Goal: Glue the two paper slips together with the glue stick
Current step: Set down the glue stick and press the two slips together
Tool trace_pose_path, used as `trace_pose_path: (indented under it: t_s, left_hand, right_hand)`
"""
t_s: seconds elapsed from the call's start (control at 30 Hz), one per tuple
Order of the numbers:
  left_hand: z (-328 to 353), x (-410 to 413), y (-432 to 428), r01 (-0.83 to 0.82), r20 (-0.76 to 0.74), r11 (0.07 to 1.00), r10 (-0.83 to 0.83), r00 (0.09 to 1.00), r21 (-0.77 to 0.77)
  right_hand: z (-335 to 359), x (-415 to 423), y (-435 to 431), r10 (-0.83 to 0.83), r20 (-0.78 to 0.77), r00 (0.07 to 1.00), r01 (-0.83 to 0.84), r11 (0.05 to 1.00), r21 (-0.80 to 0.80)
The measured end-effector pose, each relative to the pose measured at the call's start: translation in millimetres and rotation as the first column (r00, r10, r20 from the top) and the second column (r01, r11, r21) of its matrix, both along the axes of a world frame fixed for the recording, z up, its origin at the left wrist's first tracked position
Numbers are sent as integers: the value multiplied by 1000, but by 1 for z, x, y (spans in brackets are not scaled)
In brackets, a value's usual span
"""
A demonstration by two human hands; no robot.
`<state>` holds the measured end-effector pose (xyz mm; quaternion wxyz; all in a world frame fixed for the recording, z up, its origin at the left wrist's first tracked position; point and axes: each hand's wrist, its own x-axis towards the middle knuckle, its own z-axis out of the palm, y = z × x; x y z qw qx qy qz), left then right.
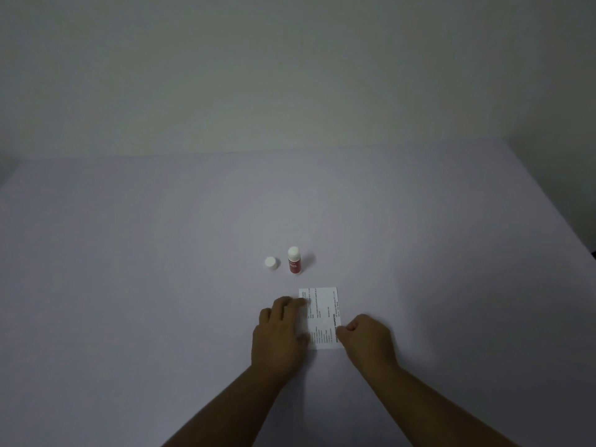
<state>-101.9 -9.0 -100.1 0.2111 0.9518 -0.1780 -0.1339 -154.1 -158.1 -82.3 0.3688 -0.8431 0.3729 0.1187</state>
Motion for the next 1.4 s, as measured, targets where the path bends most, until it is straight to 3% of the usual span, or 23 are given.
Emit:
trace_pose_path:
  t_s: [0.1, 0.47, 0.57, 0.63, 0.7, 0.8, 0.87, 1.03, 1.13, 1.27, 1.33, 1.4]
  left_hand:
    - [-3, 9, 3, 165, 16, 979, -168, 986, 116]
    - [-13, 32, 18, 349, 7, 886, -368, 930, 306]
    - [-16, 35, 20, 366, -57, 876, -367, 928, 316]
    - [-16, 36, 21, 369, -95, 879, -358, 929, 302]
    - [-15, 36, 23, 376, -119, 882, -357, 927, 285]
    - [-11, 37, 24, 381, -135, 887, -357, 924, 262]
    - [-10, 37, 24, 384, -148, 888, -357, 922, 253]
    - [-5, 37, 21, 392, -182, 884, -355, 917, 255]
    - [-4, 39, 22, 392, -185, 884, -353, 917, 254]
    - [-3, 38, 22, 388, -193, 890, -348, 918, 241]
    - [-3, 38, 22, 388, -194, 889, -348, 917, 243]
    - [-2, 39, 21, 392, -201, 886, -348, 916, 250]
  right_hand:
    - [-1, 0, -1, 11, 12, 1000, -11, 1000, -7]
    - [-8, -2, -1, 32, 51, 998, -30, 999, -34]
    - [-10, -2, -2, 98, 135, 986, -85, 991, -102]
    - [-13, -3, -2, 275, 199, 941, -225, 945, -239]
    - [-16, -6, -1, 511, 248, 823, -408, 836, -368]
    - [-18, -14, -2, 789, 94, 607, -629, 549, -550]
    - [-24, -10, -9, 832, -19, 554, -688, 445, -572]
    - [-22, 24, -28, 792, -117, 599, -709, 457, -537]
    - [-21, 11, -20, 838, -146, 525, -764, 388, -516]
    - [-26, -18, -9, 905, -72, 419, -790, 324, -520]
    - [-25, -5, -15, 893, -120, 434, -774, 301, -556]
    - [-21, 15, -22, 848, -154, 506, -745, 340, -574]
